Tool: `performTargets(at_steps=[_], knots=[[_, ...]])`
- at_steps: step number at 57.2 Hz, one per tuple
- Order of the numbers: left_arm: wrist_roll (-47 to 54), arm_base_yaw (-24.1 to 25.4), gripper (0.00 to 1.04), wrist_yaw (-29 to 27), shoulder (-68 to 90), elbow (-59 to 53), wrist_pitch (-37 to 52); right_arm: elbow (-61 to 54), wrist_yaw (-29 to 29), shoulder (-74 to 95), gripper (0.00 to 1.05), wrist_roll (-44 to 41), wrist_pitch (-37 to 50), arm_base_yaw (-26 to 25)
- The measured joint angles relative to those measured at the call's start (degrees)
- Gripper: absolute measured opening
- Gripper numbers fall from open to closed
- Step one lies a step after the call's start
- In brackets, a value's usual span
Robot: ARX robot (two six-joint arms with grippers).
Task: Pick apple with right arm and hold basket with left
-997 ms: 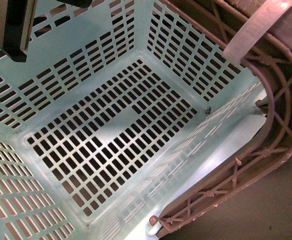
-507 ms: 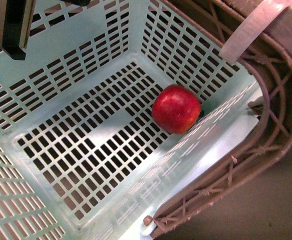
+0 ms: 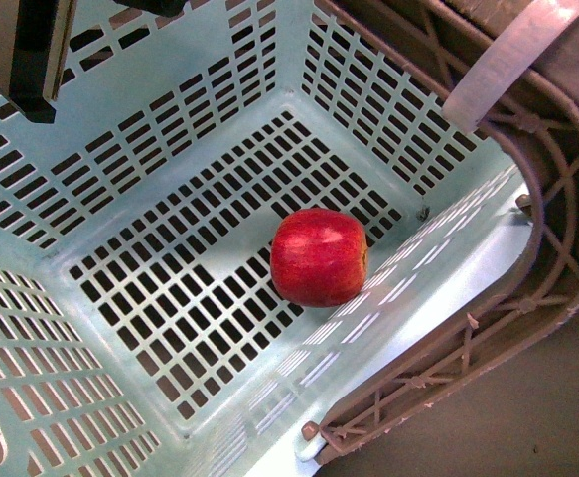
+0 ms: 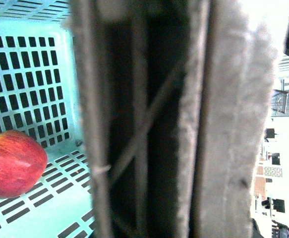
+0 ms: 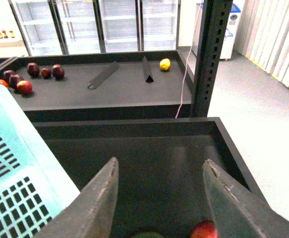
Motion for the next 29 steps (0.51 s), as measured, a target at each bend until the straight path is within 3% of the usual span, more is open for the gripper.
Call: performTargets(at_steps=[5, 9, 16, 29], knots=[[0.09, 0.00, 0.14, -0.26, 0.00, 0.00, 0.00, -2.08, -3.91, -1.99, 0.35, -0.31, -0.02, -2.51], [0.11, 0.00, 0.14, -0.48, 0.00, 0.00, 0.00, -3.28, -3.93, -3.43, 0.26, -0.35, -0.13, -3.45], [0.09, 0.00, 0.14, -0.44, 0.00, 0.00, 0.00, -6.23, -4.02, -7.48, 0.02, -0.46, -1.31, -3.96], [0.09, 0.00, 0.14, -0.31, 0.00, 0.00, 0.00, -9.25, -4.07, -13.22, 0.02, -0.55, -4.04, -3.96]])
